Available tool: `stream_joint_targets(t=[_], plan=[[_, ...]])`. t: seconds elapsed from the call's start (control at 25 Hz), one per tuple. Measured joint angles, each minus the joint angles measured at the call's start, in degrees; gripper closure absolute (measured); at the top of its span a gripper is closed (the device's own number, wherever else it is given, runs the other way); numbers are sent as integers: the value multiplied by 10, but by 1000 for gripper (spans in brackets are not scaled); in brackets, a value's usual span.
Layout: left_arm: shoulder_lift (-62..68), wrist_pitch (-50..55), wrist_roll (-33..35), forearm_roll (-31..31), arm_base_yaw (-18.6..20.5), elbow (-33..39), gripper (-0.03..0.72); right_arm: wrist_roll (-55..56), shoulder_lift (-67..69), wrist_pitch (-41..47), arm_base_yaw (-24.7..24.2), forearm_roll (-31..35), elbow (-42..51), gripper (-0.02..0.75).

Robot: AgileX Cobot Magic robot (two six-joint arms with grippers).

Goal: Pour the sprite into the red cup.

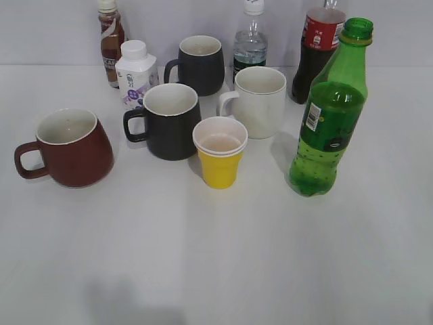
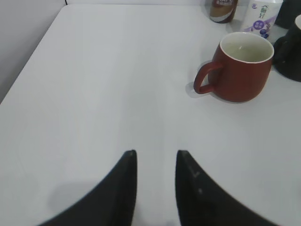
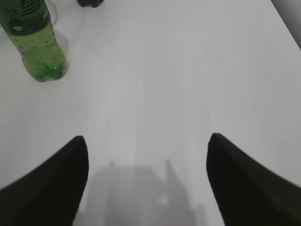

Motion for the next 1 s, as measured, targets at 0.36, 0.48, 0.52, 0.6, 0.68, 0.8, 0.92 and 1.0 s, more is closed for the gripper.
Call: stream_joint_targets(t=[0.36, 0.48, 0.52, 0.6, 0.68, 0.8, 0.92, 1.0], plan=[[0, 0, 0, 0, 0, 0, 463, 0, 0, 0, 0, 0, 0, 152], [0, 0, 0, 0, 0, 0, 463, 0, 0, 0, 0, 0, 0, 152], [0, 0, 0, 0, 0, 0, 463, 0, 0, 0, 0, 0, 0, 152], [0, 0, 0, 0, 0, 0, 463, 0, 0, 0, 0, 0, 0, 152], [0, 0, 0, 0, 0, 0, 463, 0, 0, 0, 0, 0, 0, 152], [0, 0, 0, 0, -5, 0, 463, 0, 0, 0, 0, 0, 0, 152], [0, -3, 0, -1, -21, -1, 463, 0, 0, 0, 0, 0, 0, 152], [0, -28, 0, 0, -32, -8, 463, 0, 0, -1, 0, 2, -1, 152]])
